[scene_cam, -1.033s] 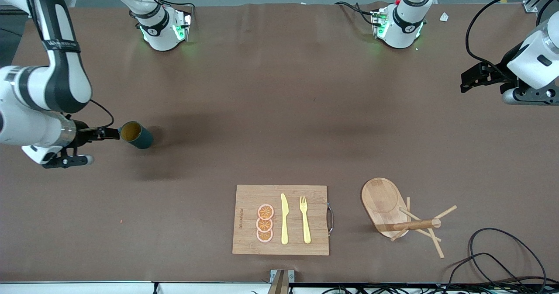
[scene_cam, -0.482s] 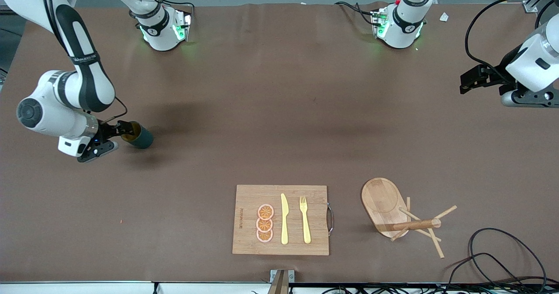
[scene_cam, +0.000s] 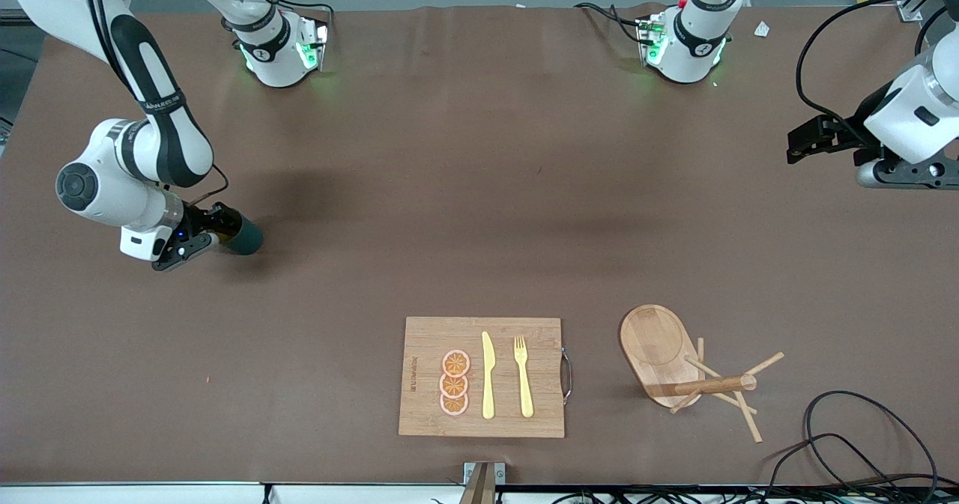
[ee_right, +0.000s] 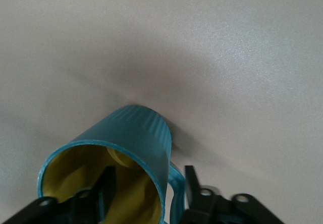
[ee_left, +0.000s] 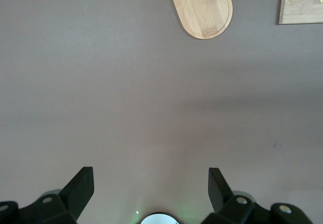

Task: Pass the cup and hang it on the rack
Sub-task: 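Reach the right gripper to the teal mug and grasp it, then carry the teal mug with the right gripper toward the table middle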

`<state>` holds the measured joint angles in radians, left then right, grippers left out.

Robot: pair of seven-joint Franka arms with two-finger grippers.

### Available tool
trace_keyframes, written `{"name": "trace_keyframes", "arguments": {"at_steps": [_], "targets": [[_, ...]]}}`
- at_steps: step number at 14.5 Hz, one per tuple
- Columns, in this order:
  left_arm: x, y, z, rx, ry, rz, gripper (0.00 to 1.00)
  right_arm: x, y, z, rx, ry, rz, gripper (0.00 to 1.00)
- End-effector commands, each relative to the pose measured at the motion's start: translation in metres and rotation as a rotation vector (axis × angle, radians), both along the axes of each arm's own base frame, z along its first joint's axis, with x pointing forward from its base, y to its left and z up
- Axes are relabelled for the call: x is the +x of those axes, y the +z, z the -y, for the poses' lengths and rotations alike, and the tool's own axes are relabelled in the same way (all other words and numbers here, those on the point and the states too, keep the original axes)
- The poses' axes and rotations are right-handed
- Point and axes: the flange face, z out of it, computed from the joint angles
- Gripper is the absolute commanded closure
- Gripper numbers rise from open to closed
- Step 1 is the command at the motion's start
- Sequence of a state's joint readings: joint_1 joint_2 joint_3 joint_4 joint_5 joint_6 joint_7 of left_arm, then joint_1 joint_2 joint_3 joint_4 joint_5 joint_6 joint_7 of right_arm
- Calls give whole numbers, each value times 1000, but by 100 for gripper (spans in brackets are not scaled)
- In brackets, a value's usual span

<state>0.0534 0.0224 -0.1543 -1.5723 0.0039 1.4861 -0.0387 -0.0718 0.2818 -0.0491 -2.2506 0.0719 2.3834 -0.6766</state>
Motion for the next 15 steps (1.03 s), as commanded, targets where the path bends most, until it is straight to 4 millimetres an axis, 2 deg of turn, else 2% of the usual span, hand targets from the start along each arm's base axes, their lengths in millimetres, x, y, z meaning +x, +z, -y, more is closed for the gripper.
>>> {"name": "trace_keyframes", "arguments": {"at_steps": [1, 4, 6, 7, 10, 15], "targets": [[0, 3, -1, 7, 4, -9, 0, 0, 6, -2, 16, 23, 18, 100], [0, 3, -1, 7, 4, -10, 0, 8, 24, -12, 24, 18, 2, 100], [0, 2, -1, 8, 4, -12, 0, 15, 48, -31, 19, -62, -26, 100], [0, 2, -1, 8, 4, -12, 0, 16, 59, -47, 10, -104, -30, 100], [0, 2, -1, 8, 4, -12, 0, 13, 78, -111, -18, -254, -29, 100], [0, 2, -1, 7, 2, -12, 0, -16, 81, -264, -46, -526, -29, 100]]}}
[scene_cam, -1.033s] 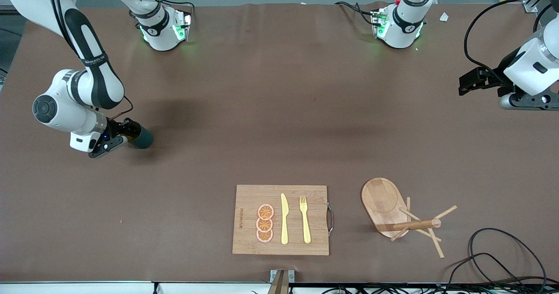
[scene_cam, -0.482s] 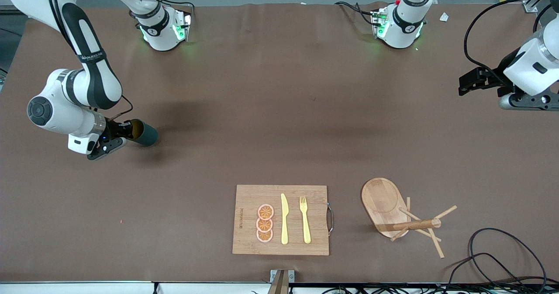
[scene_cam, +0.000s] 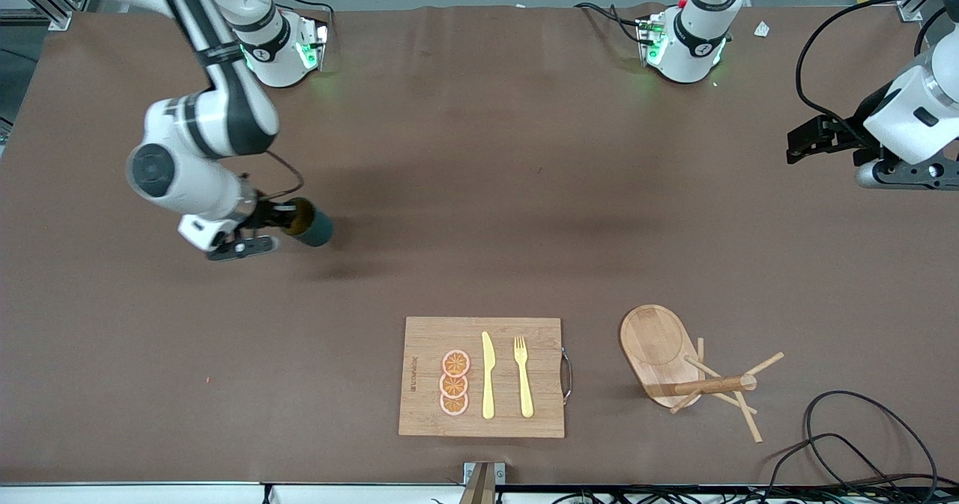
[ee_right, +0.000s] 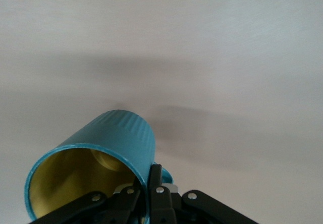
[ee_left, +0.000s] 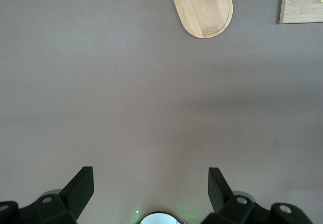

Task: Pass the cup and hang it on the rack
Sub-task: 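Carry the teal mug with the right gripper toward the table middle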

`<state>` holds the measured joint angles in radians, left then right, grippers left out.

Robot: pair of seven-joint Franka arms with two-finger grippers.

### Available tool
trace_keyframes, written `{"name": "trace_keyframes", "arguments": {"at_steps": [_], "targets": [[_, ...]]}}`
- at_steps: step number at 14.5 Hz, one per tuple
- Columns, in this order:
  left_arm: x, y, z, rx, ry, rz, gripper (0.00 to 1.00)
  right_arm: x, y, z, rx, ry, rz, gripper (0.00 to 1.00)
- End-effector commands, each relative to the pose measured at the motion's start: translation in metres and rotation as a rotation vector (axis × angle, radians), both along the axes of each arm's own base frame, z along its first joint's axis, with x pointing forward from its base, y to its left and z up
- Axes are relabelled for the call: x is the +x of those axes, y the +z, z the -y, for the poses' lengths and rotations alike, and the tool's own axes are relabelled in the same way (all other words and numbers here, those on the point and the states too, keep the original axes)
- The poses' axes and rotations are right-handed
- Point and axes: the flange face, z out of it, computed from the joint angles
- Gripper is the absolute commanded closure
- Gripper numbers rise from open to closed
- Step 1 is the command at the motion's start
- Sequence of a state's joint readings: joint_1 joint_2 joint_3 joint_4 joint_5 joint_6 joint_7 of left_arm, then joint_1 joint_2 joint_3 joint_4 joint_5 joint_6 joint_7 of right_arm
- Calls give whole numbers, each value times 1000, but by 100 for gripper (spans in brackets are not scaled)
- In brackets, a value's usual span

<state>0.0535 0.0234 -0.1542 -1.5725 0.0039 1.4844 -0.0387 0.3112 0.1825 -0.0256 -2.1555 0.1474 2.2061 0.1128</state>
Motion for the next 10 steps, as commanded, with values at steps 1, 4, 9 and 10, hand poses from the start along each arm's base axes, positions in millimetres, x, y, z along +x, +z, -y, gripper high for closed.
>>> {"name": "trace_keyframes", "arguments": {"at_steps": [1, 4, 9, 10], "targets": [[0, 3, -1, 7, 2, -9, 0, -24, 6, -67, -18, -159, 17, 100], [0, 2, -1, 7, 4, -11, 0, -36, 15, -154, -35, -330, 32, 100], [0, 1, -1, 8, 4, -14, 0, -55, -6, -265, -49, -387, 38, 100], [0, 2, -1, 8, 4, -12, 0, -54, -9, -276, -45, -383, 40, 100]]}}
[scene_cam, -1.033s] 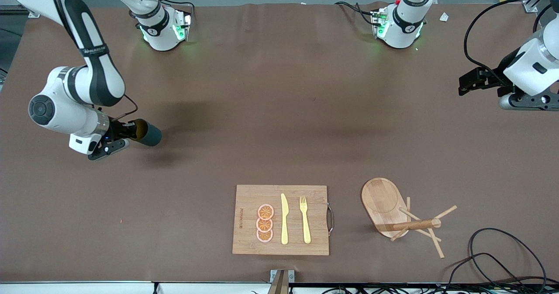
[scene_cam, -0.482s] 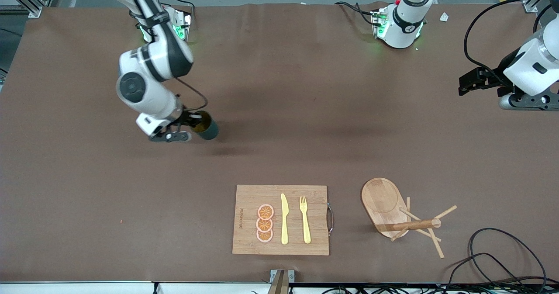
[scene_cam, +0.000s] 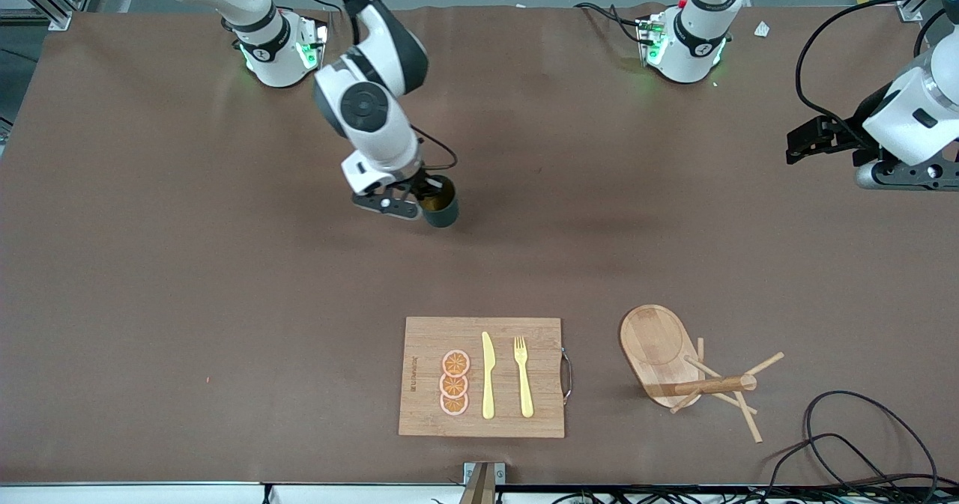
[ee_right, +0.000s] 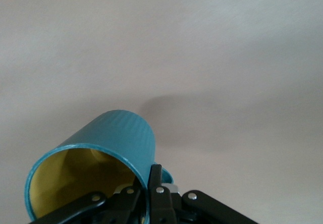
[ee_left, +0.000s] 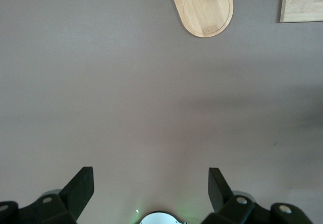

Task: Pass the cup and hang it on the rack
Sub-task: 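Carry the teal mug with the right gripper toward the table middle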

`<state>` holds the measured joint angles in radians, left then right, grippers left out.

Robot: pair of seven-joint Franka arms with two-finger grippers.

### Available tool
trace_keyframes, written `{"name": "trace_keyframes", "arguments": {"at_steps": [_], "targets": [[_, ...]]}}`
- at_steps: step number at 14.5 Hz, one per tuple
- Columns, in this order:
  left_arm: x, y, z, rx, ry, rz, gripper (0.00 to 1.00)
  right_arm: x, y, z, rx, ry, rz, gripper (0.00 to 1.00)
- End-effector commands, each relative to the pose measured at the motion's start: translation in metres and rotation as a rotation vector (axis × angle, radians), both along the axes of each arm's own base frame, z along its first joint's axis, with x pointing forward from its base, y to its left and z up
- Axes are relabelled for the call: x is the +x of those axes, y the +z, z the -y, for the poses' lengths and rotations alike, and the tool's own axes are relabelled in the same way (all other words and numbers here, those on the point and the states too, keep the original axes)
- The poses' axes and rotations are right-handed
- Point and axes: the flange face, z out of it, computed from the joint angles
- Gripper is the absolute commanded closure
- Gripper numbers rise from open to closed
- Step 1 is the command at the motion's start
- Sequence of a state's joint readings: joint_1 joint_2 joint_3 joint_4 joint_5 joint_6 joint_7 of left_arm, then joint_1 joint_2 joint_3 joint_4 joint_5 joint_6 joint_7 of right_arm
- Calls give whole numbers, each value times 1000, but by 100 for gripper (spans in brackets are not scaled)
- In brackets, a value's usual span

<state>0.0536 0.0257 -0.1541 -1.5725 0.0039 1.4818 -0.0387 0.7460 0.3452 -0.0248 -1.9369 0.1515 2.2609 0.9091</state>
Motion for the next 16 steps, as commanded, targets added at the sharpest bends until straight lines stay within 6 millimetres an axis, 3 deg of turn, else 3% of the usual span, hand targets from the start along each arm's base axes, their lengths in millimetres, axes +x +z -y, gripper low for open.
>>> {"name": "trace_keyframes", "arguments": {"at_steps": [1, 4, 8, 10, 11, 13, 16], "targets": [[0, 3, -1, 7, 3, -6, 0, 8, -13, -35, 4, -10, 2, 100], [1, 0, 0, 7, 3, -13, 0, 2, -24, -70, 10, 26, 10, 100], [1, -1, 1, 7, 2, -15, 0, 5, -46, -94, 6, 11, 9, 99], [1, -1, 2, 7, 0, -15, 0, 6, -55, -97, 1, 15, 5, 95], [1, -1, 2, 7, 0, -15, 0, 6, -57, -97, -2, 20, 4, 72], [2, -2, 2, 7, 0, -16, 0, 7, -56, -95, -5, 30, 2, 0], [3, -5, 4, 7, -3, -22, 0, 17, -48, -85, 3, 56, 8, 0]]}}
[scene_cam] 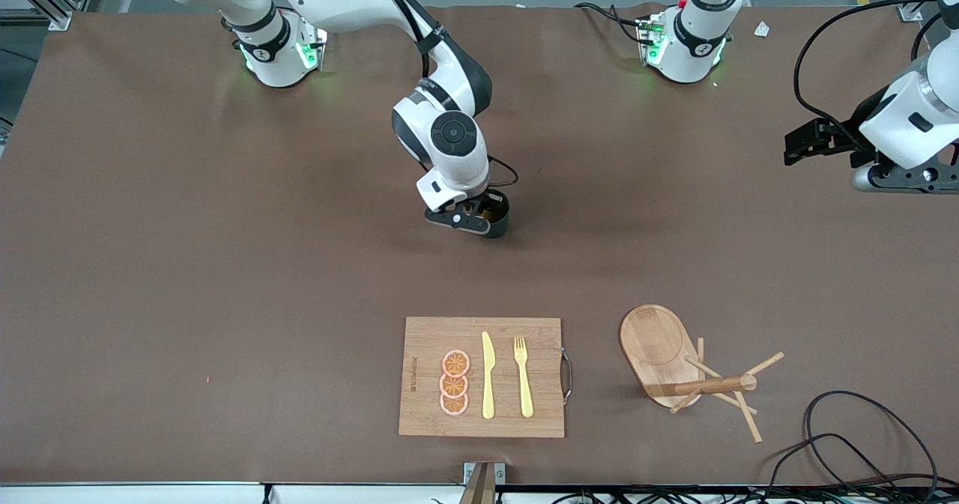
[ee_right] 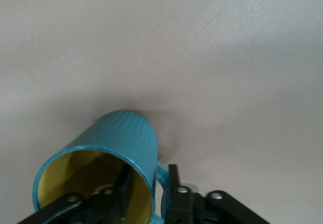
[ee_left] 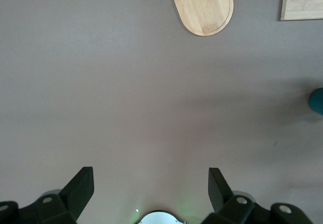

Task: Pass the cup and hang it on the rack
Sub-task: 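Carry the teal mug with the right gripper toward the table middle, then set the mug down, open the right gripper and withdraw it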

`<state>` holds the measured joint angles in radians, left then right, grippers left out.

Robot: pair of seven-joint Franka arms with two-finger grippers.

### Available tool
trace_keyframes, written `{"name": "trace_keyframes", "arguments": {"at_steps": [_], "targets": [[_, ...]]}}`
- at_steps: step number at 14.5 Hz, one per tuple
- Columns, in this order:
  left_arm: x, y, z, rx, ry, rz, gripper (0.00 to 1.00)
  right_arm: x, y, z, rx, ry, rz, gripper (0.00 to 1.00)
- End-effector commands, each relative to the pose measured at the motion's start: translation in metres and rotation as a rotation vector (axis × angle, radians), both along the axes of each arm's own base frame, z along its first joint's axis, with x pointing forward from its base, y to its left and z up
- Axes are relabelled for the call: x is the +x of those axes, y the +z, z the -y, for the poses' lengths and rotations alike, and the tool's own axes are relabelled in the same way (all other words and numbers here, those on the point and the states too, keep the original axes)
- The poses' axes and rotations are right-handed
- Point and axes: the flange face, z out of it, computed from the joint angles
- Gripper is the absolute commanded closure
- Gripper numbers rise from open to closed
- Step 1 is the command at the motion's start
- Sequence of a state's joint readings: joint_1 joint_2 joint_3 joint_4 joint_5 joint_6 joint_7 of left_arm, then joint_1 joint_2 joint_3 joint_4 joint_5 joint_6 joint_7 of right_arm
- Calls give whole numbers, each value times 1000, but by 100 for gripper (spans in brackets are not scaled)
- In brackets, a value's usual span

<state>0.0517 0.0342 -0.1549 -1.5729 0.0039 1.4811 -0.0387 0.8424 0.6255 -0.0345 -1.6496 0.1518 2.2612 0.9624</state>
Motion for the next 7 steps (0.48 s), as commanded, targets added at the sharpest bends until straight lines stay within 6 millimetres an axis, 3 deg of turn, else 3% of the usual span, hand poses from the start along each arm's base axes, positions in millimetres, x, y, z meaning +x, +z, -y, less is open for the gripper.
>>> {"name": "trace_keyframes", "arguments": {"at_steps": [1, 5, 7], "targets": [[2, -3, 3, 7, 0, -17, 0, 11, 18, 9, 9, 21, -11, 0], [4, -6, 8, 11, 22, -23, 0, 35, 98, 42, 98, 29, -65, 0], [3, -7, 12, 13, 27, -24, 0, 54, 131, 84, 113, 75, -98, 0]]}}
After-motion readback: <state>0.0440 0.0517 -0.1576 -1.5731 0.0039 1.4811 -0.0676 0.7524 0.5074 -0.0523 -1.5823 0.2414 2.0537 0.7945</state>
